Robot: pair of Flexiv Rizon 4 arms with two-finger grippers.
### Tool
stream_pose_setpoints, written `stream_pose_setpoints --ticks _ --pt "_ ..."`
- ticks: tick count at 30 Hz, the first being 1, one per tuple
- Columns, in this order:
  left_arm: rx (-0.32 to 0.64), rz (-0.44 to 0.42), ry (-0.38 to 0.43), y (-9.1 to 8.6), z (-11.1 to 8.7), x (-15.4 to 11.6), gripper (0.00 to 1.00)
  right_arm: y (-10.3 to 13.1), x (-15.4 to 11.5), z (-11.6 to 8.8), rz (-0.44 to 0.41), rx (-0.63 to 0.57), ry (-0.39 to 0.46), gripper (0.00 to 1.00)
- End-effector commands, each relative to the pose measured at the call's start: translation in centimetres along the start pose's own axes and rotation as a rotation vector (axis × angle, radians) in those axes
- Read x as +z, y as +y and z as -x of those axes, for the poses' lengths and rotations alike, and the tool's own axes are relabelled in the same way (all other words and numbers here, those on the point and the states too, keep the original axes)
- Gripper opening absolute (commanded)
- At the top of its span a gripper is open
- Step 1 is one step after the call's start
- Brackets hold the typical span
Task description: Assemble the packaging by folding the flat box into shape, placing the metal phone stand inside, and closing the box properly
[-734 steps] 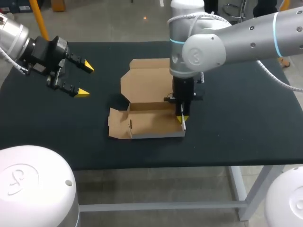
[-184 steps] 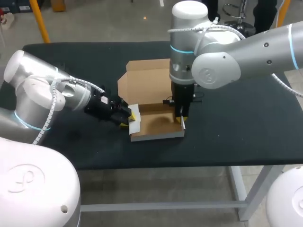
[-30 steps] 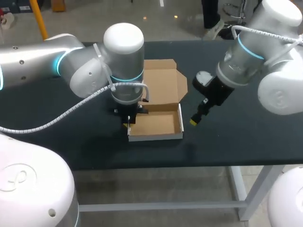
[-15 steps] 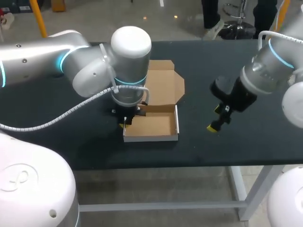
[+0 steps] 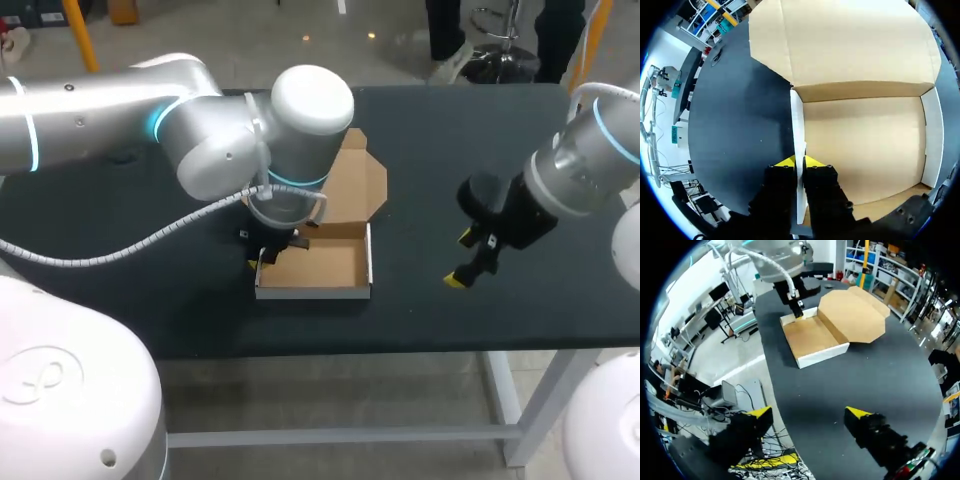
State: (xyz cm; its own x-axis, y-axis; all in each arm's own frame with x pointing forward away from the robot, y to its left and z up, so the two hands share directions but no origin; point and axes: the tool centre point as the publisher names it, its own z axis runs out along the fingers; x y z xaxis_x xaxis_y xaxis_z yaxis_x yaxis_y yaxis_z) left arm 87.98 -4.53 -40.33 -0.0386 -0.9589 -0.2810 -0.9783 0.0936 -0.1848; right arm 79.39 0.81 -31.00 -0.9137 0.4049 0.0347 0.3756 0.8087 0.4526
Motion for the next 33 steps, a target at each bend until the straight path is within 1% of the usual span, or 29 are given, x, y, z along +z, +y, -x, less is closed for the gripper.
stream_pose_setpoints --ticks 1,3,7,8,12,22,23,24,25,28,32,33 --pt "-0.004 -0.002 -0.114 -0.2 -0.5 0.9 0.00 0.0 0.1 -0.1 -0.001 -0.001 0.003 1.00" --pt "-0.012 0.002 -0.095 -0.2 -0.4 0.9 0.00 0.1 0.2 -0.1 -0.001 0.000 0.004 1.00" --pt "-0.036 0.009 -0.019 -0.2 -0.2 0.4 0.00 0.3 0.3 -0.1 -0.003 0.000 0.005 1.00" --pt "-0.042 0.016 0.016 -0.2 -0.2 0.2 0.00 0.3 0.3 -0.1 -0.003 0.001 0.006 1.00" --pt "-0.055 0.026 0.084 0.0 -0.2 -0.2 0.00 0.4 0.4 0.0 -0.006 0.001 0.008 1.00" --pt "-0.095 0.029 0.199 0.3 -0.3 -0.8 0.00 0.5 0.5 0.1 -0.014 0.002 0.014 1.00" --pt "-0.096 0.027 0.203 0.3 -0.4 -0.8 0.05 0.5 0.5 0.2 -0.015 0.002 0.014 1.00" --pt "-0.098 0.027 0.213 0.4 -0.5 -0.9 0.15 0.5 0.5 0.2 -0.016 0.003 0.014 1.00" --pt "-0.099 0.027 0.218 0.4 -0.6 -0.9 0.18 0.5 0.5 0.2 -0.016 0.003 0.014 1.00" --pt "-0.102 0.025 0.230 0.4 -0.8 -0.9 0.28 0.5 0.5 0.2 -0.019 0.004 0.014 1.00" --pt "-0.106 0.018 0.257 0.4 -0.9 -0.8 0.32 0.4 0.5 0.2 -0.021 0.007 0.013 1.00" --pt "-0.108 0.016 0.269 0.4 -1.0 -0.9 0.35 0.4 0.5 0.2 -0.022 0.008 0.012 1.00"
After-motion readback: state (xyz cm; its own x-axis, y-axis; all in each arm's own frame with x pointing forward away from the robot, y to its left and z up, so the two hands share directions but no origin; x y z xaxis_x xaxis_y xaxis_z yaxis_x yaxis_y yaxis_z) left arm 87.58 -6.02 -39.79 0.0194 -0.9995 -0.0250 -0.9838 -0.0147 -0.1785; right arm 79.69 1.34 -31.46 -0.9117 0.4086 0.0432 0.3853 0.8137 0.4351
